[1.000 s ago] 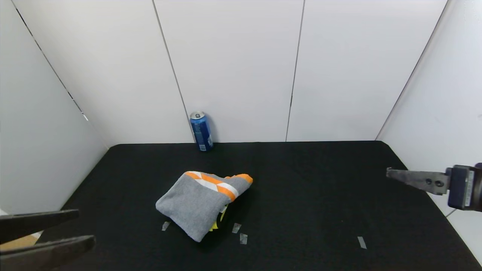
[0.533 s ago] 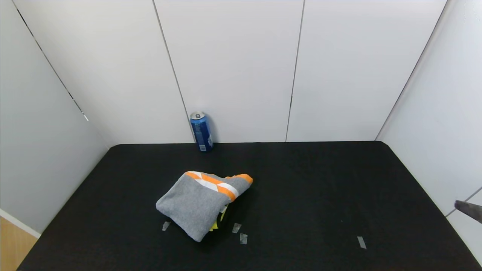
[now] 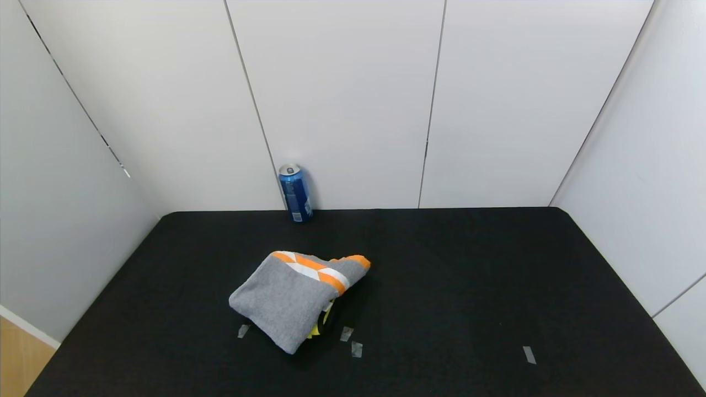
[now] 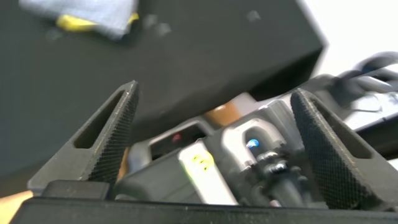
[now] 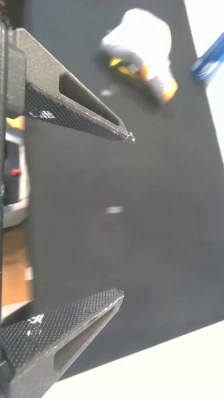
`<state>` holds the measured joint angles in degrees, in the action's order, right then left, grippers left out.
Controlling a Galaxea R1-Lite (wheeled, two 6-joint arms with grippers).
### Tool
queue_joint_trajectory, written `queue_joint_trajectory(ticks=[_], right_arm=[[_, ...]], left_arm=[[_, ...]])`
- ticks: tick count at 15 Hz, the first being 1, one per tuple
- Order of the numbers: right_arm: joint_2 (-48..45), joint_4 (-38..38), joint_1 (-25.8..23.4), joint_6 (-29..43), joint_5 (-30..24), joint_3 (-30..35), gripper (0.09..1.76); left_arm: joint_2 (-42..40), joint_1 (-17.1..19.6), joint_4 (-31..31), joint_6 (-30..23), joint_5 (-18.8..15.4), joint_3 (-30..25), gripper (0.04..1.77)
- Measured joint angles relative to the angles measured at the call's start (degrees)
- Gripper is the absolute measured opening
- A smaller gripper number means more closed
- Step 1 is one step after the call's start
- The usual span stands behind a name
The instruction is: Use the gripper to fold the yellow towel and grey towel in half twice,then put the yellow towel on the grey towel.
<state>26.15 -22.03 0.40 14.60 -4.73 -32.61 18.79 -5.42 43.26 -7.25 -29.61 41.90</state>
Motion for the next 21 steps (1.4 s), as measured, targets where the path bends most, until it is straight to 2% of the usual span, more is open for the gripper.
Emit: queue_joint_trajectory(ticks=[1, 3, 9, 12, 13, 15, 17, 21], right_arm=[[-3.2, -2.6, -0.4, -0.2, -0.1, 0.3, 1.71], [-9.0, -8.9, -1.2, -1.6, 0.1, 0.5, 1.71], [-17.8, -12.3, -1.1, -2.0, 0.3, 1.7, 1.71], [-22.5, -13.5, -0.9, -3.0, 0.5, 3.8, 1.71], [-23.8, -13.7, -0.9, -4.3, 1.0, 5.2, 1.71], [-25.3, -13.0, -0.8, -5.4, 4.7, 7.9, 1.71], [-25.9, -9.2, -0.8, -5.9, 5.5, 10.2, 1.71], [-26.2, 3.3, -0.8, -9.1, 9.0, 16.2, 1.71]], left_arm=[[-0.9, 0.1, 0.1, 0.3, 1.8, -0.5, 1.72], [-2.0, 0.1, 0.5, 0.6, 2.7, -0.1, 1.72], [-2.9, 0.6, 6.1, 2.0, 3.0, 3.4, 1.72], [-3.1, 4.0, 7.4, 4.7, 3.0, 3.5, 1.72], [-3.3, 5.9, 8.2, 7.0, 2.9, 3.5, 1.72], [-4.0, 8.1, 10.5, 10.0, 2.9, 3.1, 1.72], [-5.3, 7.9, 10.0, 10.2, 2.9, 1.8, 1.72], [-11.5, 5.7, 3.4, 9.8, 3.2, -6.3, 1.72]])
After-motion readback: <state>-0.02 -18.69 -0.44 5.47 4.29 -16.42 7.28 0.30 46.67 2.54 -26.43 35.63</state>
